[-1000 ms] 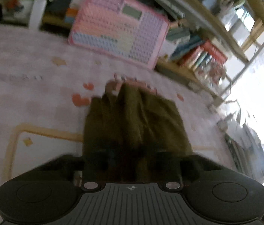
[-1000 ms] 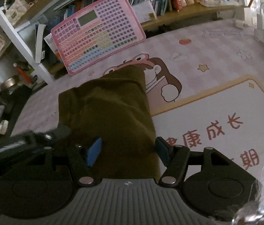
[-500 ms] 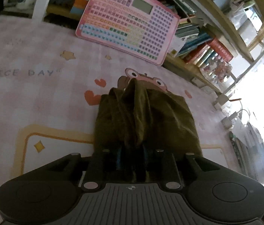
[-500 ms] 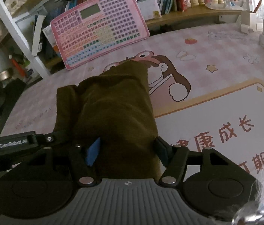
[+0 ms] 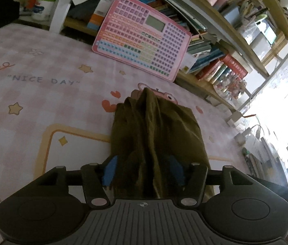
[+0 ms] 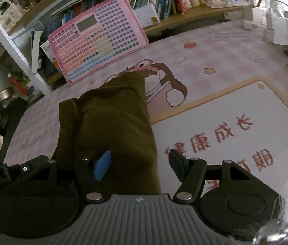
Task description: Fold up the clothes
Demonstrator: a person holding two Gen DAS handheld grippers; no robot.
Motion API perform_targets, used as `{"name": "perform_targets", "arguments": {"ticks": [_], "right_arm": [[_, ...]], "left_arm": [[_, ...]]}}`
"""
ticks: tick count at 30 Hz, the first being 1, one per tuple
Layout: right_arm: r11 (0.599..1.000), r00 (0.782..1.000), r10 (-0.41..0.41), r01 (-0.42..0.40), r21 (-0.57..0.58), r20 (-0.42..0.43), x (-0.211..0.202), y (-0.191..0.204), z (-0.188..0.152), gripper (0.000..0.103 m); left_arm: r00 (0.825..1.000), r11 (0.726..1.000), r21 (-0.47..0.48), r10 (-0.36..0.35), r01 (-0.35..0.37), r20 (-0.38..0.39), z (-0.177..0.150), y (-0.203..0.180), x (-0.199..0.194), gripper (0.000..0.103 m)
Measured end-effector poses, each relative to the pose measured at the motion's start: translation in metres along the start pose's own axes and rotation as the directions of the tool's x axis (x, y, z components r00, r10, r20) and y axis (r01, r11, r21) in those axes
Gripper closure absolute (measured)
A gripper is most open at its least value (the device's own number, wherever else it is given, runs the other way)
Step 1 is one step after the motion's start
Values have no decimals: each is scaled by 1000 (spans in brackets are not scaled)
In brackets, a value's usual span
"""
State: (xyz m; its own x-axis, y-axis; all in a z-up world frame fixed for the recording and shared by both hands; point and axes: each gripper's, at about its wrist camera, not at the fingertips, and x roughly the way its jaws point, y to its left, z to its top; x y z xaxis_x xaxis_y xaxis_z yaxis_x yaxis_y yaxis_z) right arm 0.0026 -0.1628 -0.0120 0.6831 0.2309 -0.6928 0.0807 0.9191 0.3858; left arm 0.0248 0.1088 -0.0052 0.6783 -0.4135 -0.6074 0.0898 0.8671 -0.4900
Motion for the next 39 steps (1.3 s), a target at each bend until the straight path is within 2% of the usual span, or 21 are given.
{"name": "perform_targets", "arguments": {"ticks": [9,21,23,25,27,31,34,39], "right_arm": [[1000,999,11,-11,-19,-30,-15,1,-17,41],[999,999,6,-8,-34,-49,-19,7,-30,37],[1000,999,2,-3,-30,-53,-19,6,-32,37],[1000,999,0,-1,-22,-54,-18,5,-31,37],[1000,998,3,-4,-11,-55,-16,3,-28,36],[997,996,49,-45,59,-74,-1,-7,-14,33],[989,990,84,-69,128,-114,17,-15,-2,33],[968,972,161,-122,220,-172,46,-18,11,33]], "left_arm": [[999,999,24,42,-43,1,-21,-7,-17,40],[999,998,38,49,-48,-25,-32,-7,-24,38],[998,998,41,49,-48,-26,-32,-7,-23,35],[998,998,47,53,-52,-25,-29,-6,-20,25],[998,997,52,62,-61,-21,-24,-5,-14,24],[998,999,-39,22,-25,-66,-5,12,10,24],[995,990,-139,-27,13,-95,4,25,26,24],[987,980,-196,-69,39,-148,11,28,53,29]]}}
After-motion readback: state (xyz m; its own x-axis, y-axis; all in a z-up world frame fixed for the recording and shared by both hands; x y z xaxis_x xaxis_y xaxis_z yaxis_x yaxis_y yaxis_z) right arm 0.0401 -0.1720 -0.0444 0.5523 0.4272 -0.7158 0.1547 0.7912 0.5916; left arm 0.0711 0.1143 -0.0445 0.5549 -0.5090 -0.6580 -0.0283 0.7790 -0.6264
